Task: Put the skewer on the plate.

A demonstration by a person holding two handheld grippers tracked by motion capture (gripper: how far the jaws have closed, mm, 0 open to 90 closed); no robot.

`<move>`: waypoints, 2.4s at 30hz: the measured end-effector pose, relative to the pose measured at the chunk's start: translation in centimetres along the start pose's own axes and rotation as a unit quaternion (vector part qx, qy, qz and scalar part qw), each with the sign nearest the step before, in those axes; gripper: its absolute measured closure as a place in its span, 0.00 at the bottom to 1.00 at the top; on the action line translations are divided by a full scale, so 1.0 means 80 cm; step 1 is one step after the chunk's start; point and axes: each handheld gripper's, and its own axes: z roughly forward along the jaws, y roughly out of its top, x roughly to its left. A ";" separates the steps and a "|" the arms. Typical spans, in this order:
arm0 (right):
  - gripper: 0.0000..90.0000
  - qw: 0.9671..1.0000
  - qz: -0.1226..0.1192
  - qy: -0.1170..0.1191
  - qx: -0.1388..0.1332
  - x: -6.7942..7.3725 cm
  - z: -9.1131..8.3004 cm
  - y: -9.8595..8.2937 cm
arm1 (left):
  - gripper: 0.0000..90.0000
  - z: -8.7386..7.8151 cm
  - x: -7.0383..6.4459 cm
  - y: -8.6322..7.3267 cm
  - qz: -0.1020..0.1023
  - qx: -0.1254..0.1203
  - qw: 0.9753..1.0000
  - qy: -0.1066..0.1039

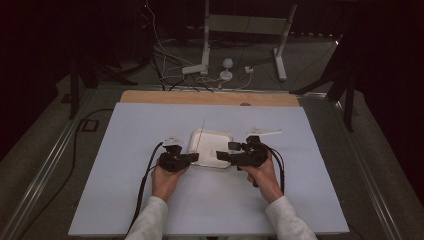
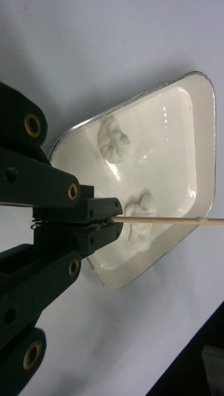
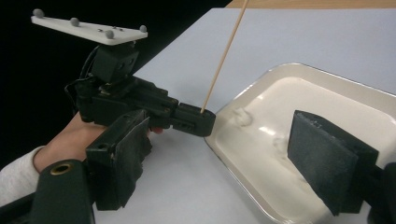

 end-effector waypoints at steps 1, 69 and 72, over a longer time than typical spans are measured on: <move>0.22 1.000 0.001 -0.002 -0.002 -0.002 -0.003 -0.001 | 0.99 0.002 0.001 0.001 -0.002 0.001 1.000 0.001; 0.09 0.990 -0.063 -0.122 -0.010 -0.028 -0.117 -0.066 | 0.01 -0.172 0.013 -0.052 0.038 -0.163 0.984 0.067; 0.09 0.989 -0.069 -0.133 -0.015 -0.028 -0.123 -0.078 | 0.01 -0.182 0.015 -0.059 0.047 -0.162 0.982 0.080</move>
